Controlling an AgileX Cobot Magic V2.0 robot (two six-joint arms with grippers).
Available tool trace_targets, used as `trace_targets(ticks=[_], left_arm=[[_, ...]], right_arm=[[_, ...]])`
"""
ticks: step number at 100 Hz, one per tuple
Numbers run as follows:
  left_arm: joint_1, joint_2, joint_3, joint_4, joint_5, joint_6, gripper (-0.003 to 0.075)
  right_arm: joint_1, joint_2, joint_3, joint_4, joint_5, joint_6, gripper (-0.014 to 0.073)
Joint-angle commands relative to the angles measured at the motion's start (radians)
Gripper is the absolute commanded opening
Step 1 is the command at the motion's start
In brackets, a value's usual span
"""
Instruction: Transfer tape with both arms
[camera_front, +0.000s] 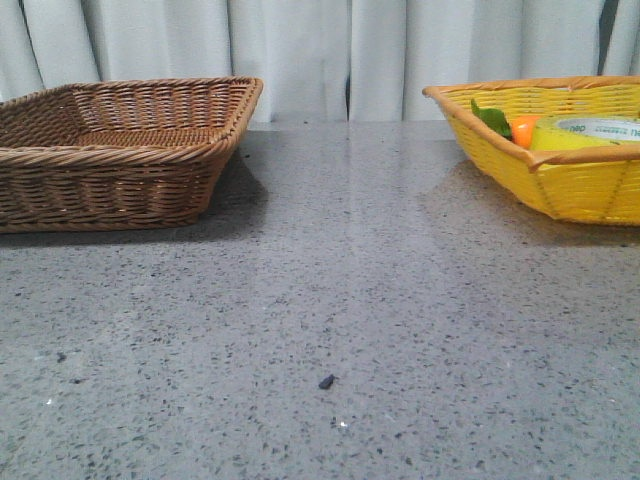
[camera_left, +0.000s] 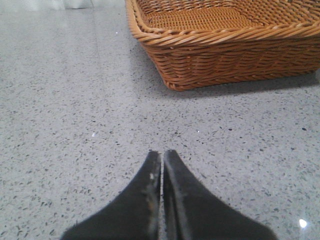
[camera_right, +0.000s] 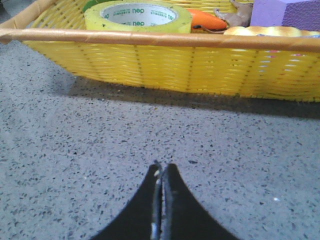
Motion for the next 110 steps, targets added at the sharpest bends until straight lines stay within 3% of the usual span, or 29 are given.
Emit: trace_targets(ticks=[1,110], left_arm=[[0.002,-0.025,0.01,-0.006,-0.061,-0.008,-0.0021],[0.002,-0.025,0.01,-0.006,-0.061,-0.008,-0.0021]], right_arm=[[-0.006,-0.014,0.02,-0.01,-0.007,-0.007,-0.0068],[-0.006,-0.014,0.02,-0.01,-0.02,-0.007,-0.0068]])
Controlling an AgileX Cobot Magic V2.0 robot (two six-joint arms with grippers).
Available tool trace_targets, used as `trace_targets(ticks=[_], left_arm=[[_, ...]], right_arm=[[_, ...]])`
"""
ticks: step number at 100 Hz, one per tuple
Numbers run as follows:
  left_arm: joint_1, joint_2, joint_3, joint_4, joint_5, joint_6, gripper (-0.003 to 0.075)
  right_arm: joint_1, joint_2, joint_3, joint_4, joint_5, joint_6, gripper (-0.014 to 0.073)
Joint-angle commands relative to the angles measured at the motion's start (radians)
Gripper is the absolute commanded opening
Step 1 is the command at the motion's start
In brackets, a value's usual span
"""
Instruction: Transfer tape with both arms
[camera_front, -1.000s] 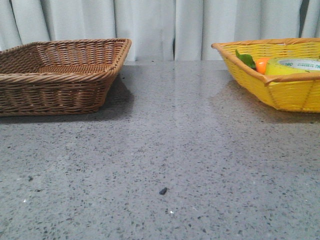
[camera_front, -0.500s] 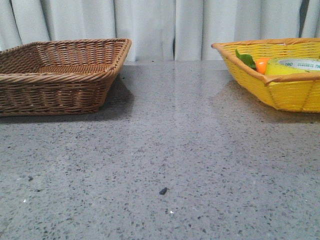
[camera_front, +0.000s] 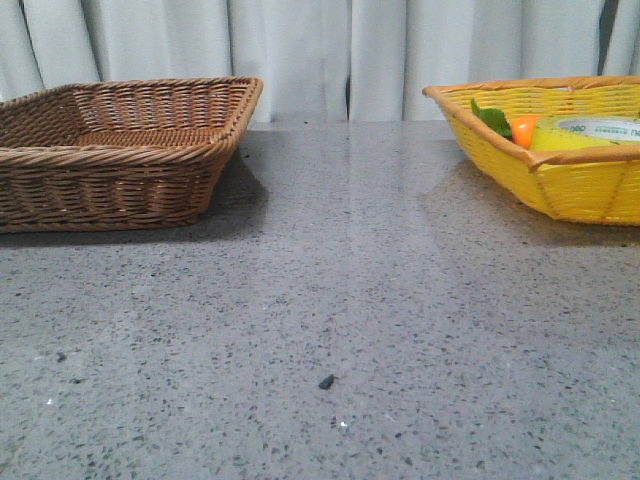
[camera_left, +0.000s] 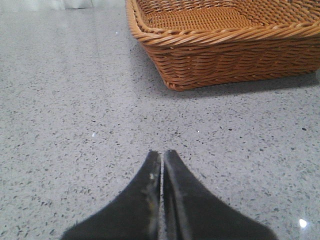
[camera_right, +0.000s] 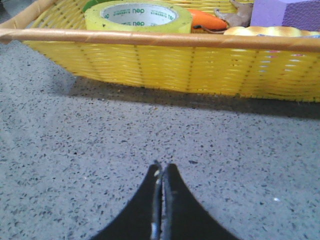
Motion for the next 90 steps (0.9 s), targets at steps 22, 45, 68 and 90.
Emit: trace_targets(ticks=[22,45,68,90], left_arm=[[0.002,-0.025,0.01,-0.006,-0.064,-0.008,-0.0021],[0.002,-0.025,0.01,-0.095,-0.155,-0.013,-0.0021],[0.002,-0.025,0.01,-0.494,-0.37,-0.013,-0.0021],[0.0,-0.025,0.003,-0.695,-0.521,-0.013,-0.0021]], right_arm=[[-0.006,-0.014,0.02,-0.01,-0.121,-0.007,-0.0068],[-0.006,-0.014,0.02,0.021,-0.346,-0.007,-0.0068],[-0.006,-0.014,0.02,0.317,-0.506,-0.007,-0.0068],[-0.006,-0.014,-0.011,0.569,-0.513,-0.005,-0.0068]])
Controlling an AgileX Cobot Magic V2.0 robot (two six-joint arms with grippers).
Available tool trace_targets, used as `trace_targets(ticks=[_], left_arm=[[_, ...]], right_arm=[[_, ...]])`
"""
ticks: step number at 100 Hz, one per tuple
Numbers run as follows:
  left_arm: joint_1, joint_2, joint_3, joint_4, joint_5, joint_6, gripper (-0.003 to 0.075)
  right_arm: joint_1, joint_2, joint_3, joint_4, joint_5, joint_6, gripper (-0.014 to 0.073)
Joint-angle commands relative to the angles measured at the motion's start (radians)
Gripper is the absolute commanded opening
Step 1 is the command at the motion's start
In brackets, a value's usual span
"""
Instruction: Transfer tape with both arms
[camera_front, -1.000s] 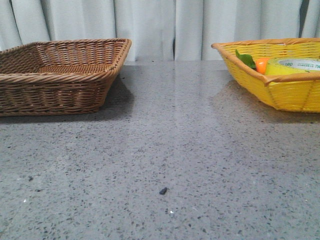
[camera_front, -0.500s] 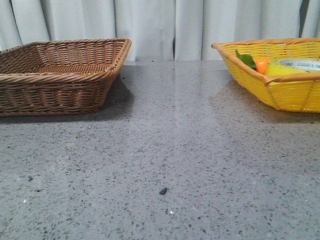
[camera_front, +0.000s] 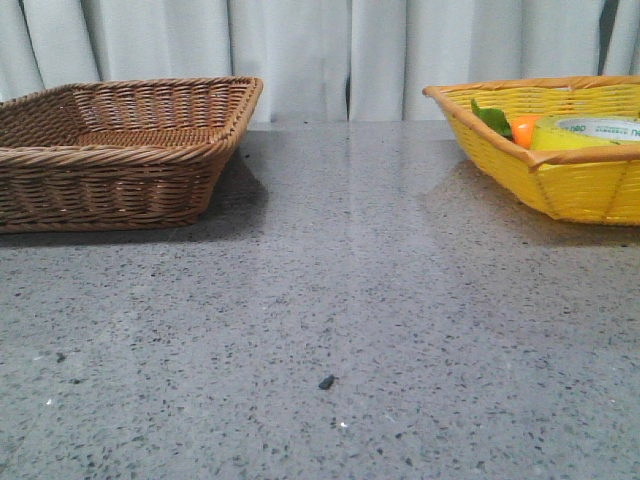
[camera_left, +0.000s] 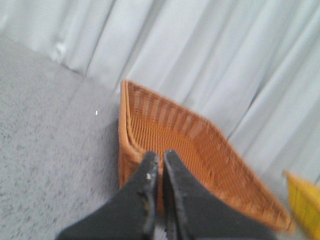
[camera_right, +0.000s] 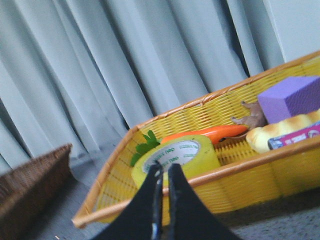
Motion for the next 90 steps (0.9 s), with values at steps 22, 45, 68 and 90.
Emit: trace_targets(ticks=[22,45,68,90], left_arm=[[0.0,0.042,-0.19,0.066,0.053,0.074,-0.002],[0.0,0.32,-0.458,0.162,0.322,0.077,0.0327],[0.0,0.482,-0.58,0.139,0.432,0.077,0.0409],[-0.055,0.483,-0.581,0.134,0.435,0.077,0.0409]], right_arm=[[-0.006,0.084,-0.248,0.059,0.135,-0.006,-0.0066],[-0.006,0.491,-0.645,-0.088,0.56,-0.006,0.0122],[0.03,0.914,-1.043,-0.096,0.874,-0.087,0.0345],[0.042,1.264,-1.328,-0.189,1.041,-0.087,0.0346]])
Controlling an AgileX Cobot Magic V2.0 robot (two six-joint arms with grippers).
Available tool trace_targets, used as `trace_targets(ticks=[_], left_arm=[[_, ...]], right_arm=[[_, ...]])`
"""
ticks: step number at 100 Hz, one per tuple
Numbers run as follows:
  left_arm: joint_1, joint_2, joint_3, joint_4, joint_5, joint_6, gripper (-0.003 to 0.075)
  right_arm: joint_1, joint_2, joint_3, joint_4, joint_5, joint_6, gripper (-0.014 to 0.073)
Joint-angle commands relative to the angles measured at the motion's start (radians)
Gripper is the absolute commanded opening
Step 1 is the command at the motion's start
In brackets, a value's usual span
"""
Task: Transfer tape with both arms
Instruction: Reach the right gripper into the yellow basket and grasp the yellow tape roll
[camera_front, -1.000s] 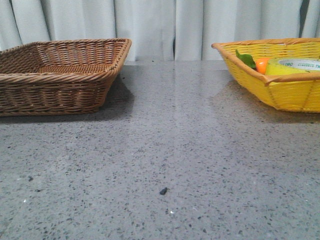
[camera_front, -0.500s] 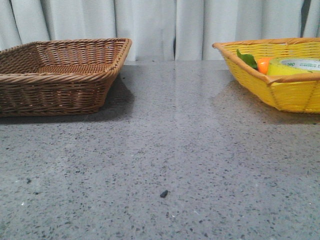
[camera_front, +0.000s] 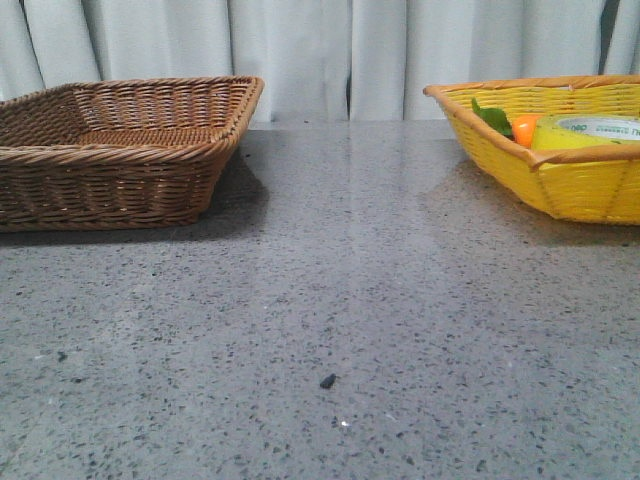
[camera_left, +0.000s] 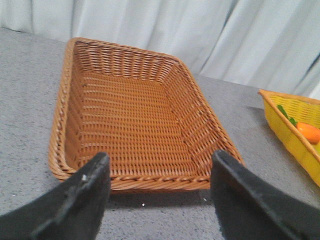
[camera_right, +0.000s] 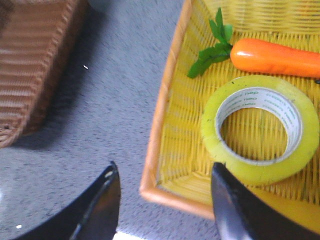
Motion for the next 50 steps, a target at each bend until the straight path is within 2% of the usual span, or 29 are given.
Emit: trace_targets(ticks=[1,25,43,50], left_arm=[[-0.028,0.012,-0.036,-0.027,-0.056,0.0,0.0409],[-0.075,0.012,-0.036,-0.052,-0.045,0.0,0.0409],[-0.079,0.012,-0.036,-0.065,-0.01,0.0,0.0409],[-0.079,0.012,-0.036,-0.065,0.002,0.0,0.0409]], right_arm=[[0.0,0.101,-0.111,-0.041,0.013,-0.015,0.0346],[0.0,0.366,-0.17,-0.057,0.025,-0.015,0.0346],[0.0,0.481,-0.17,-0.061,-0.017,-0.015,0.0344],[0.0,0.501,-0.17,-0.062,-0.039,-0.015,0.0302]])
